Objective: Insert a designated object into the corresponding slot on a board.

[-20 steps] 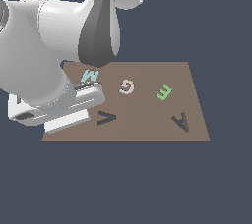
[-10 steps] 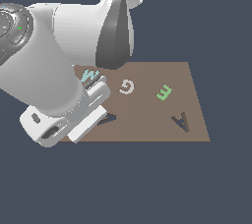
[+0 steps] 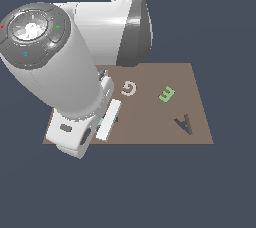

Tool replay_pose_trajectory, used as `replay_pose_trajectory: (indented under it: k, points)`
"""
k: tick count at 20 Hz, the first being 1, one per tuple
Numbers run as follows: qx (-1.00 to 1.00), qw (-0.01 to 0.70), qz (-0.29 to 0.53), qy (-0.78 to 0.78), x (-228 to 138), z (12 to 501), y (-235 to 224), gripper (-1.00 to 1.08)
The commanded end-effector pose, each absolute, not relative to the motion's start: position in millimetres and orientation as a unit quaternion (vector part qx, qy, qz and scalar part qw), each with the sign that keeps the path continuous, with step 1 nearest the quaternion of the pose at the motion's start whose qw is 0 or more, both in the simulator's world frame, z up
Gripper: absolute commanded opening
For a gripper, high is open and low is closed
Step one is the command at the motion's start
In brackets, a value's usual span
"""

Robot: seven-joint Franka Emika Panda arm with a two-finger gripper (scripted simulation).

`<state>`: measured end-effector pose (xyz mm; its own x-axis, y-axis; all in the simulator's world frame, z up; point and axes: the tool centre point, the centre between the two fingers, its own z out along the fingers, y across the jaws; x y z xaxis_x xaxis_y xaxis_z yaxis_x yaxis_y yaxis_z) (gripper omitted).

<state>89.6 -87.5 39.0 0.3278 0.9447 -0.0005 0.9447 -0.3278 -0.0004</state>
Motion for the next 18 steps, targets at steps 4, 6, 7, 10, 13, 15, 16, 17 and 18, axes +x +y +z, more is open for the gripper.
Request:
replay_pose_trajectory:
  k: [4, 6, 7, 10, 13, 15, 16, 17, 18]
  points:
    - [0.762, 0.0, 0.0, 0.647, 85.9, 39.7, -73.8, -1.0]
    - [0.747, 0.0, 0.0, 0.665, 84.3, 39.8, -70.1, -1.0]
    - [0.74, 0.0, 0.0, 0.673, 83.5, 39.9, -68.5, -1.0]
    - [0.721, 0.0, -0.001, 0.693, 81.3, 40.0, -64.4, -1.0]
    - [0.708, 0.0, -0.001, 0.706, 79.5, 40.1, -61.7, -1.0]
    - [0.702, 0.0, -0.001, 0.712, 78.7, 40.1, -60.5, -1.0]
    - [0.7, 0.0, -0.001, 0.714, 78.4, 40.1, -60.1, -1.0]
    - [0.698, 0.0, -0.001, 0.716, 78.2, 40.1, -59.8, -1.0]
    - [0.697, 0.0, -0.001, 0.717, 78.0, 40.1, -59.6, -1.0]
